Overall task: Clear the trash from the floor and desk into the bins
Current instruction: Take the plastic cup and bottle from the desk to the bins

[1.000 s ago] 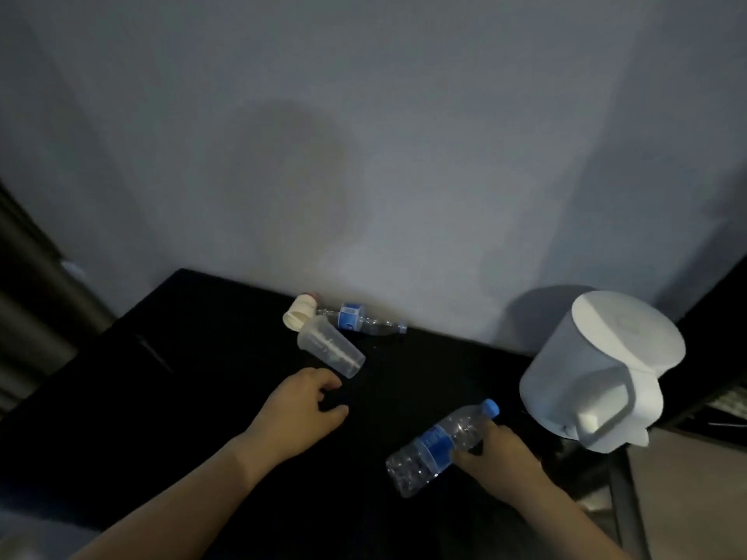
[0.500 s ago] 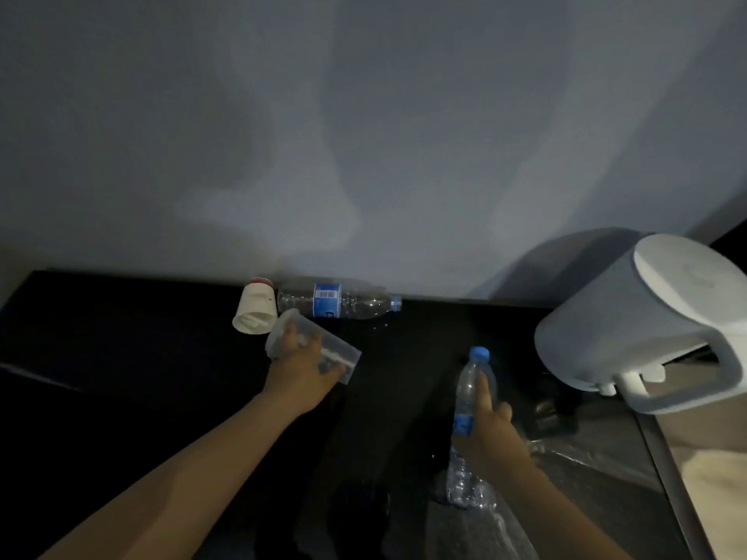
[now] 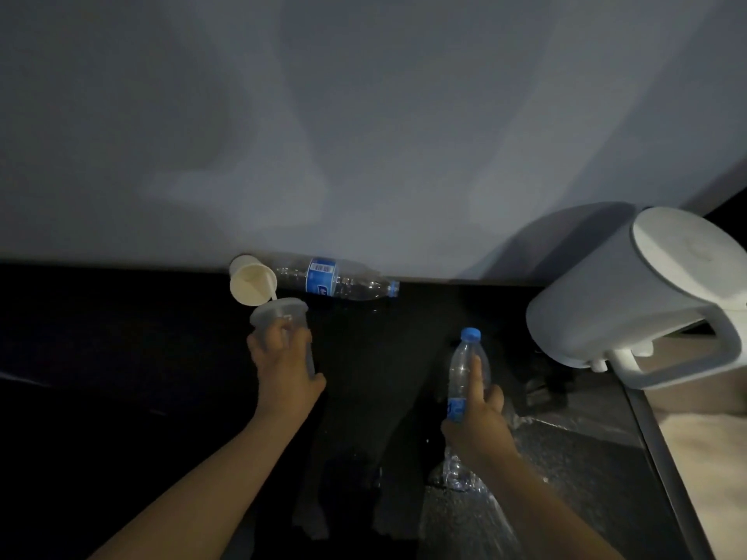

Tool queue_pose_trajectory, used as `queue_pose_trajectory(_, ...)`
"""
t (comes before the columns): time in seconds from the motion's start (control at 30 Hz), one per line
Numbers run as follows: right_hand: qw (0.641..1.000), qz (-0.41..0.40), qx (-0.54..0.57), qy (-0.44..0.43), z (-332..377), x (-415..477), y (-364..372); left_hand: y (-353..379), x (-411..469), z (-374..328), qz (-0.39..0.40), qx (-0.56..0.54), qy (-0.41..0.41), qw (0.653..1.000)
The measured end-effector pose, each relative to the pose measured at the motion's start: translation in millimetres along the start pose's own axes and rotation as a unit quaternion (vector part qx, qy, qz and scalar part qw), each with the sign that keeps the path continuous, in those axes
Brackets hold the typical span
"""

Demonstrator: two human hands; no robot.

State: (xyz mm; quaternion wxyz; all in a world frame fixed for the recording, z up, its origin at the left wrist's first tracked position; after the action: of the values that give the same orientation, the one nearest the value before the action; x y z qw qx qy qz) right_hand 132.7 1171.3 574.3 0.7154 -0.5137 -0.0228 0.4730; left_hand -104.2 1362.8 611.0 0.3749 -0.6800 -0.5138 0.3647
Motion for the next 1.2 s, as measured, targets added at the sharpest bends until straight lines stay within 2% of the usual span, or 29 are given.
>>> queue_pose_trajectory(0.07,1.0,0.0,0.021,-0.012,-1.4,-1.3,-1.1,-1.1,-0.8,15.8,-0.007,-0.072,-0.062,0.995)
queue_pose_trajectory(0.17,0.998,-0.005,0.068,-0.019,-7.2,-7.5,-4.9,10.2,-3.7,37.0,0.057,-0.142,-0.158,0.976)
queue_pose_trajectory(0.23,0.995,-0.024,0.091,-0.024,-8.9,-12.7,-12.0,15.8,-7.3,41.0,0.087,-0.156,-0.193,0.965)
queue_pose_trajectory(0.3,0.992,-0.04,0.117,-0.033,-6.9,-20.4,-21.5,18.1,-13.1,34.0,0.102,-0.192,-0.194,0.957)
queue_pose_trajectory(0.57,0.956,-0.109,0.267,-0.053,-11.8,-71.5,-80.3,-5.3,-65.8,-58.8,0.133,-0.305,-0.103,0.937)
queue_pose_trajectory(0.67,0.927,-0.162,0.321,-0.106,-19.8,-104.1,-119.8,-22.1,-91.9,-113.0,0.149,-0.314,-0.044,0.936)
queue_pose_trajectory(0.8,0.896,-0.246,0.333,-0.162,-47.7,-155.1,-191.3,-39.8,-139.7,-199.5,0.165,-0.343,0.035,0.924)
queue_pose_trajectory(0.93,0.871,-0.321,0.334,-0.164,-97.5,-208.6,-266.4,-45.6,-197.8,-289.5,0.188,-0.375,0.098,0.903)
queue_pose_trajectory(1.2,0.809,-0.496,0.285,-0.137,-276.0,-376.6,-417.1,-25.4,-380.5,-510.0,0.214,-0.373,0.258,0.865)
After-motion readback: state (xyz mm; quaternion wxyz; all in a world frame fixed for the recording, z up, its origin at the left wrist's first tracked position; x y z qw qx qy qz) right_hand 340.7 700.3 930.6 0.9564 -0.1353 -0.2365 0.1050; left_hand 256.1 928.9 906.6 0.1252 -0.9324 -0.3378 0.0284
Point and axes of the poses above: each hand's wrist, its own x-axis towards the middle knuckle, its own y-axis out of the palm, z = x × y, the point moved 10 cm from there along x, towards the middle knuckle, and after that the axes turned 6 degrees about -y, right-handed, at the moved point
